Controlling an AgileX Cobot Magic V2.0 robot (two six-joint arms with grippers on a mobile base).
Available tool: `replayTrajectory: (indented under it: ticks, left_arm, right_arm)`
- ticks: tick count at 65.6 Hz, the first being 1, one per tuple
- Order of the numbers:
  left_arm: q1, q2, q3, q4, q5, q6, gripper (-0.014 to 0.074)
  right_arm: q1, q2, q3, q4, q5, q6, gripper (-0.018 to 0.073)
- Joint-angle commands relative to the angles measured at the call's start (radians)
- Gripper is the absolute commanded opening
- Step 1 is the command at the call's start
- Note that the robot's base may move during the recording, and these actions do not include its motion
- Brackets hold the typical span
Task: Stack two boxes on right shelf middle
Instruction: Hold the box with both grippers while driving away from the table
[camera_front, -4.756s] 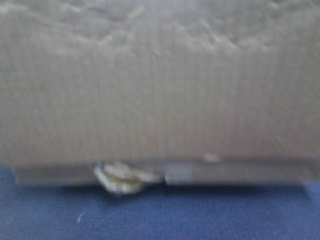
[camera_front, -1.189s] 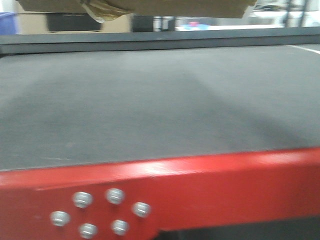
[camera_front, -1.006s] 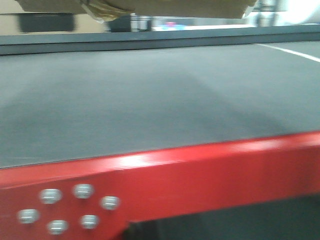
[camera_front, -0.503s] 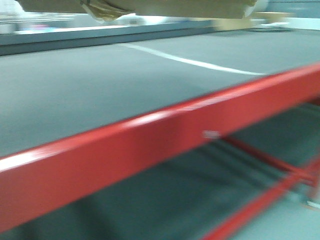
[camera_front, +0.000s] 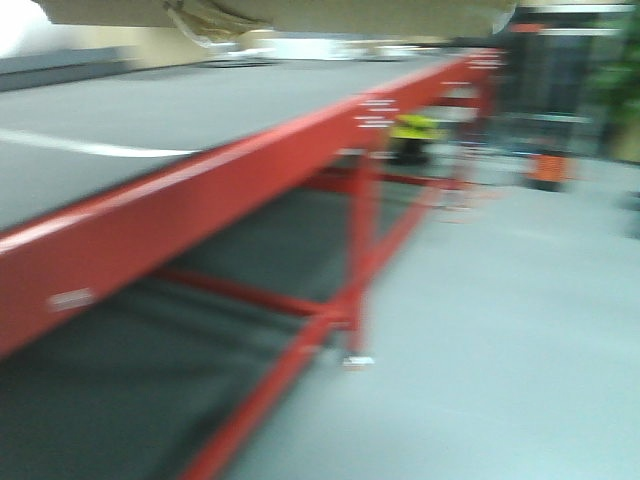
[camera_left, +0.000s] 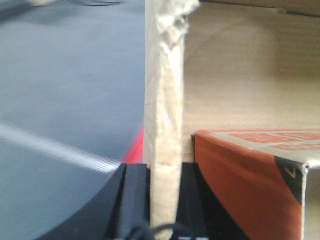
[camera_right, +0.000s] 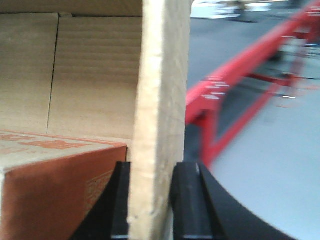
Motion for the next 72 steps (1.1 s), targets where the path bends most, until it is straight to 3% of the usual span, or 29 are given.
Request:
replayTrajectory:
  ticks: [1,72]
  left_arm:
    - [0.005,-0.019,-0.015,0.060,0.015,0.001,-0.0111]
    - [0.005,-0.019,-0.015,0.060,0.015,0.001,-0.0111]
  right_arm:
    - [-0.017,-0.021,-0.005,-0.063,-0.023,0.007,-0.0169]
    - [-0.017,-0.021,-0.005,-0.063,-0.023,0.007,-0.0169]
